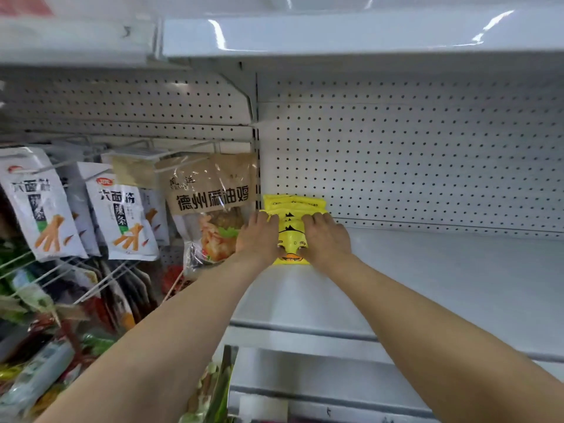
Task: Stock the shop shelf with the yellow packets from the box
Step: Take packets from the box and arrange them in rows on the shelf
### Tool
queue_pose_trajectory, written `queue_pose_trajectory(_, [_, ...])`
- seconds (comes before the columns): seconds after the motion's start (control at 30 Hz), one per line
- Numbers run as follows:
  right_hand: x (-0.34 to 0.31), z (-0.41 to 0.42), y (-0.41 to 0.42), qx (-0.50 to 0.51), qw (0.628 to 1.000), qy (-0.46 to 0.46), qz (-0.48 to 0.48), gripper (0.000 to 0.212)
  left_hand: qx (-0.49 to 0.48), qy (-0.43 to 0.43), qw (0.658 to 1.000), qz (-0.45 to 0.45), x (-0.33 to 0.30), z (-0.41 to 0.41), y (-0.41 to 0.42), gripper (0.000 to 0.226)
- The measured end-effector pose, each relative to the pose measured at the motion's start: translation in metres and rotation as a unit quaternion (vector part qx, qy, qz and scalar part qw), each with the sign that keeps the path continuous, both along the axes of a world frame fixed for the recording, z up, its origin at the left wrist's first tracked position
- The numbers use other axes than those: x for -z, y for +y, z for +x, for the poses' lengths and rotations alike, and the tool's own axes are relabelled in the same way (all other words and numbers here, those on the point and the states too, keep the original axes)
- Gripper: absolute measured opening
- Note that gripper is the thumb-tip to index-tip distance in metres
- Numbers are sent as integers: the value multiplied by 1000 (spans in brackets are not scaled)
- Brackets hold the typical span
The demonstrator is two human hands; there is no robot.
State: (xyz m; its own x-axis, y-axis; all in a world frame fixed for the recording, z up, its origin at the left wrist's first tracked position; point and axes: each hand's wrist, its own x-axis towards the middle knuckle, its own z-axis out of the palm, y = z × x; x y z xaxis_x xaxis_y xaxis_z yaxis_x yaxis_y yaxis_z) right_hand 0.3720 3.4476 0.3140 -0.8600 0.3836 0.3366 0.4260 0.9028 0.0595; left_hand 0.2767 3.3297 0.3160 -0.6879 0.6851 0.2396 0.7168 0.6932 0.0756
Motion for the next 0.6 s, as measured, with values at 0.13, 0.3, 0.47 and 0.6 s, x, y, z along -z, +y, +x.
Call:
queue_pose_trajectory(0.13, [-17,20,-38,0,1000,10,-11,69,56,6,998,26,-3,14,-49,83])
queue_pose_trajectory(0.3, [-42,41,-113,-34,998,51,-16,61,40,32,997,58,-19,21,-139,80])
queue_pose_trajectory(0.47, [-50,47,-197,-87,992,93,-17,51,19,53,995,79,-26,29,-239,74])
queue_pose_trajectory(0.6, [-34,44,-257,-113,989,91,-41,50,-5,44,994,96,-21,30,-308,64])
